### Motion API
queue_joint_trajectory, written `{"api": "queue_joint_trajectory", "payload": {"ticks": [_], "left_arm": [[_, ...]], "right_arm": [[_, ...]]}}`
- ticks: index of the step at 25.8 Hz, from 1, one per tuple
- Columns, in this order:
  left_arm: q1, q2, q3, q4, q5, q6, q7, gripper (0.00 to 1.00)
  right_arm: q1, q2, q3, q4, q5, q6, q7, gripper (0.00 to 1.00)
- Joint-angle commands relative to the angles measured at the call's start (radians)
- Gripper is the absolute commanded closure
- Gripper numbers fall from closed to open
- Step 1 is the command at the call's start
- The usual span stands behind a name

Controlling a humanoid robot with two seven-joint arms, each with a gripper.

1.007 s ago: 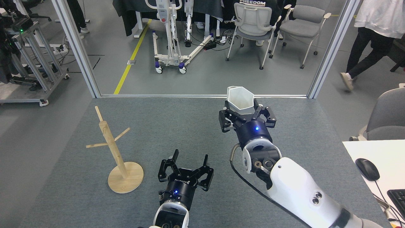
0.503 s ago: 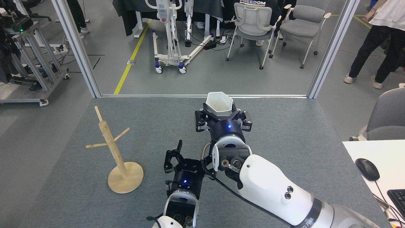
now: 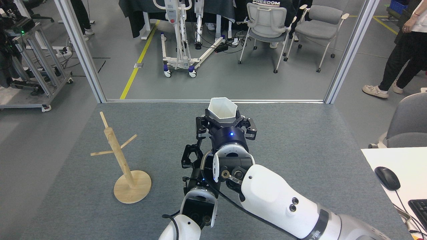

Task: Hang cup on storage rack
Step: 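Carry the cup with the right gripper toward the left gripper, then grasp the cup with the left gripper below the right gripper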

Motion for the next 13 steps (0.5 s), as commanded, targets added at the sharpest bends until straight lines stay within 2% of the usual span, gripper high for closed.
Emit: {"api": "queue_joint_trajectory", "payload": {"ticks": [1, 13], "left_arm": [[-0.014, 0.000, -0.002, 0.010, 0.008, 0.002, -0.001, 0.07], [-0.075, -0.003, -0.006, 0.068, 0.052, -0.009, -0.015, 0.06]], "right_arm": [[0.008, 0.006, -0.001, -0.001, 0.039, -0.009, 0.001, 1.00], [0.006, 0.035, -0.001, 0.001, 0.045, -0.009, 0.001, 1.00]]}}
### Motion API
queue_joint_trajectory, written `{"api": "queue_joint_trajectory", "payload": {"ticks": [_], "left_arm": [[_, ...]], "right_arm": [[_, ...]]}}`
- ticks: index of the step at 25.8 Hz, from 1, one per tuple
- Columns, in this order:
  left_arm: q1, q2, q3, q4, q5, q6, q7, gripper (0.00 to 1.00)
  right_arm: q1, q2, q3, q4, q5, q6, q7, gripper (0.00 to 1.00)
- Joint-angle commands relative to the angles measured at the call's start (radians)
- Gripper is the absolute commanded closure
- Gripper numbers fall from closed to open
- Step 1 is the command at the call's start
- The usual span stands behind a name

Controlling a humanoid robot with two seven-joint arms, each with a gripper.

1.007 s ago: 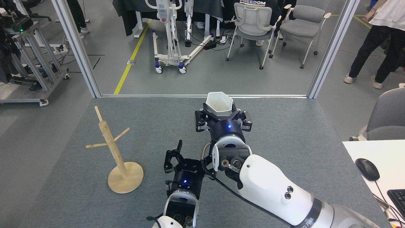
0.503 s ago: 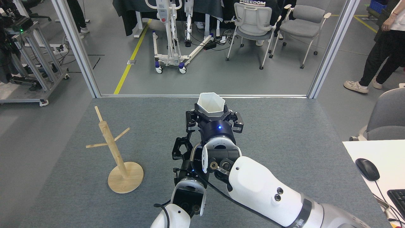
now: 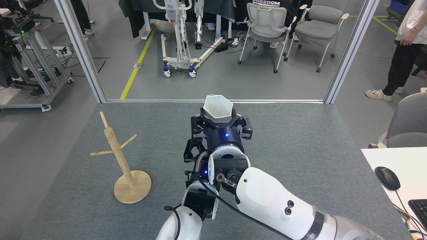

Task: Hang cup on storage rack
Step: 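Grasp the cup with the left gripper below the right gripper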

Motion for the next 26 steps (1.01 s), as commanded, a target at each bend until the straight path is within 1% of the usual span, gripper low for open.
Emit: {"api": "queue_joint_trajectory", "payload": {"ticks": [1, 4, 8, 11, 17, 26], "left_arm": [[-0.025, 0.000, 0.000, 0.022, 0.019, -0.001, -0.010, 0.06], [-0.040, -0.002, 0.000, 0.042, 0.030, 0.000, -0.016, 0.06], [-0.068, -0.002, 0.001, 0.085, 0.043, -0.001, -0.023, 0.06], [-0.068, -0.002, 0.001, 0.098, 0.062, -0.003, -0.022, 0.05], [-0.067, 0.000, 0.003, 0.145, 0.066, -0.003, -0.020, 0.03], [-0.067, 0.000, 0.012, 0.159, 0.065, 0.013, -0.017, 0.02]], "right_arm": [[0.000, 0.009, 0.000, 0.001, 0.002, 0.001, 0.000, 1.00], [0.000, 0.026, 0.000, 0.001, 0.002, 0.001, 0.000, 1.00], [0.001, 0.032, 0.000, 0.001, 0.002, 0.001, 0.000, 1.00], [0.002, 0.041, 0.000, 0.002, 0.002, 0.001, 0.000, 1.00], [0.003, 0.041, 0.000, 0.002, 0.002, 0.001, 0.000, 1.00], [0.009, 0.040, -0.001, 0.002, 0.002, 0.001, 0.000, 1.00]]}}
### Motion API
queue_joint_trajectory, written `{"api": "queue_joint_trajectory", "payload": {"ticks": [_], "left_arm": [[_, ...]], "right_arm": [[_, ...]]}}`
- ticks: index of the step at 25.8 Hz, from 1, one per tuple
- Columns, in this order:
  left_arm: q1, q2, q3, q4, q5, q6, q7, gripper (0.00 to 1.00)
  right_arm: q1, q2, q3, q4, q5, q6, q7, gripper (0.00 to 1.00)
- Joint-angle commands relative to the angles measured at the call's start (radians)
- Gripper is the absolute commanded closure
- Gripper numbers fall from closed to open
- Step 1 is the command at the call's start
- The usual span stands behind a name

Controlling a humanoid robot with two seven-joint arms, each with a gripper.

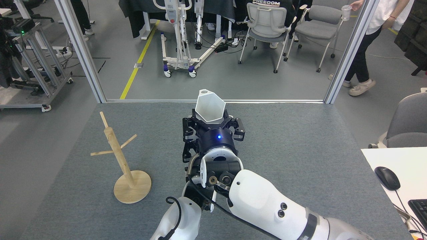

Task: Hang cup on storage rack
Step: 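Grasp the cup with the left gripper below the right gripper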

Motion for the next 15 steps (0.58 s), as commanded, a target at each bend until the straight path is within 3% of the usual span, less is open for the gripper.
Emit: {"api": "queue_joint_trajectory", "payload": {"ticks": [1, 7, 15], "left_arm": [[0.002, 0.002, 0.005, 0.002, -0.002, 0.010, 0.005, 0.02], [0.002, 0.000, 0.004, -0.008, 0.000, 0.103, 0.066, 0.03], [0.003, -0.001, 0.001, -0.018, 0.021, 0.119, 0.201, 0.03]], "right_arm": [[0.001, 0.000, 0.000, 0.000, 0.000, 0.000, 0.000, 1.00], [0.002, 0.000, 0.000, 0.000, 0.000, 0.000, 0.000, 1.00], [0.004, 0.001, 0.000, 0.000, 0.000, 0.000, -0.001, 1.00]]}}
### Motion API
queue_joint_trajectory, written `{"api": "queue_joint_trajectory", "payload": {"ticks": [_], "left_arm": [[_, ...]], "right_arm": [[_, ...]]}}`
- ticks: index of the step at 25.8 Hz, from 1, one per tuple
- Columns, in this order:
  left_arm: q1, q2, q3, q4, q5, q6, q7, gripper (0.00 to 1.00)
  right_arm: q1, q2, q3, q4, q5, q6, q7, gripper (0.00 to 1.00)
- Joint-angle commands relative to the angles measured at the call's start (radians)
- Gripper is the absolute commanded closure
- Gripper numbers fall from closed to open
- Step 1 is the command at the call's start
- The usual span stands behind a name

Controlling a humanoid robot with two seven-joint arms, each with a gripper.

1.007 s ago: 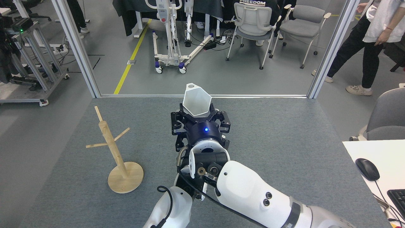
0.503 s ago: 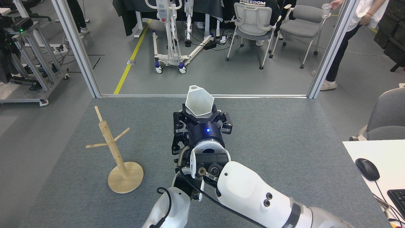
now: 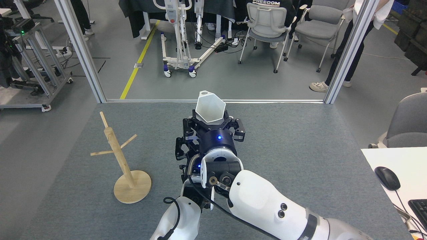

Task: Hang cup on storage rack
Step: 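Grasp the cup with the left gripper below the right gripper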

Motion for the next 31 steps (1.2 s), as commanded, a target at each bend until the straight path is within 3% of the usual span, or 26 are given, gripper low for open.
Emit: {"api": "queue_joint_trajectory", "payload": {"ticks": [1, 16, 19, 25, 27, 31], "left_arm": [[-0.001, -0.001, -0.002, -0.003, 0.007, 0.001, 0.040, 0.03], [-0.067, -0.003, -0.004, 0.062, 0.048, -0.009, 0.037, 0.03], [-0.078, -0.003, -0.004, 0.091, 0.086, -0.009, 0.038, 0.06], [-0.093, -0.003, -0.002, 0.103, 0.111, -0.027, 0.023, 0.38], [-0.093, -0.001, -0.002, 0.101, 0.111, -0.044, 0.021, 0.58], [-0.092, -0.001, -0.007, 0.095, 0.109, -0.062, -0.036, 0.85]], "right_arm": [[0.001, 0.002, 0.000, 0.000, 0.000, 0.000, 0.002, 1.00], [0.014, 0.020, 0.000, 0.000, 0.000, -0.002, 0.002, 1.00], [0.014, 0.020, 0.000, 0.002, 0.000, -0.002, 0.002, 1.00], [0.020, 0.021, 0.000, 0.000, 0.000, -0.002, 0.004, 1.00], [0.020, 0.021, 0.000, 0.000, 0.000, -0.002, 0.004, 1.00], [0.020, 0.020, 0.000, 0.000, 0.000, -0.015, 0.002, 1.00]]}}
